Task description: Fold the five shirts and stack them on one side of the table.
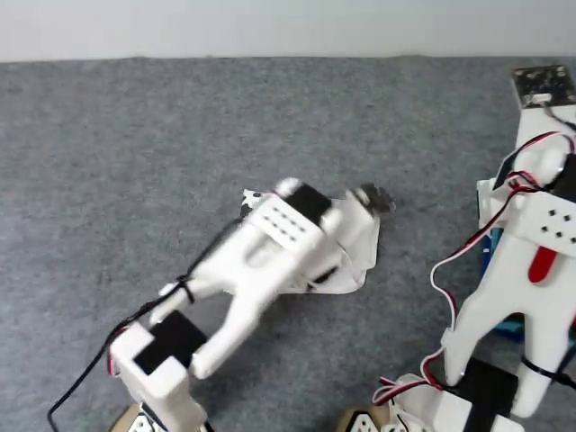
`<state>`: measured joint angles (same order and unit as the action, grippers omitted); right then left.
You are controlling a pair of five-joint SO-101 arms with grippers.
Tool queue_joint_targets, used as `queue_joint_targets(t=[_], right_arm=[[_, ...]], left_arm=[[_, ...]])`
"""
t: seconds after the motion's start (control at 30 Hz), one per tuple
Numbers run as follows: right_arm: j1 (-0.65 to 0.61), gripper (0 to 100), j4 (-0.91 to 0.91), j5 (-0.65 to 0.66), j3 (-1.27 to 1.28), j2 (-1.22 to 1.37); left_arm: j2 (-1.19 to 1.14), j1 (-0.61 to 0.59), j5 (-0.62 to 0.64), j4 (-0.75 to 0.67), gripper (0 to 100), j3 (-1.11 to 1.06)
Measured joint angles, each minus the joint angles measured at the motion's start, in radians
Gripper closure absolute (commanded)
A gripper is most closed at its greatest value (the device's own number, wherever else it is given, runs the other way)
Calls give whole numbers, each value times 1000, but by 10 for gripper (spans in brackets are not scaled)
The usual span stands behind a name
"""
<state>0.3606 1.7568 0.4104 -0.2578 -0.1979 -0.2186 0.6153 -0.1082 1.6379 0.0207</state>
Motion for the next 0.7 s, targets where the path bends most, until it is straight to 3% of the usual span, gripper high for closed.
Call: queue_joint_targets(t=[0.2, 0.33, 0.57, 0.7], right_arm=[[0, 990, 0, 0, 0, 0], [0, 990, 0, 0, 0, 0], [0, 990, 0, 0, 0, -9], [0, 990, 0, 0, 0, -41]], left_arm=[[17, -158, 2, -68, 987, 49], [-14, -196, 2, -127, 987, 49], [-169, -176, 6, -175, 987, 49], [-170, -91, 5, -133, 987, 49]])
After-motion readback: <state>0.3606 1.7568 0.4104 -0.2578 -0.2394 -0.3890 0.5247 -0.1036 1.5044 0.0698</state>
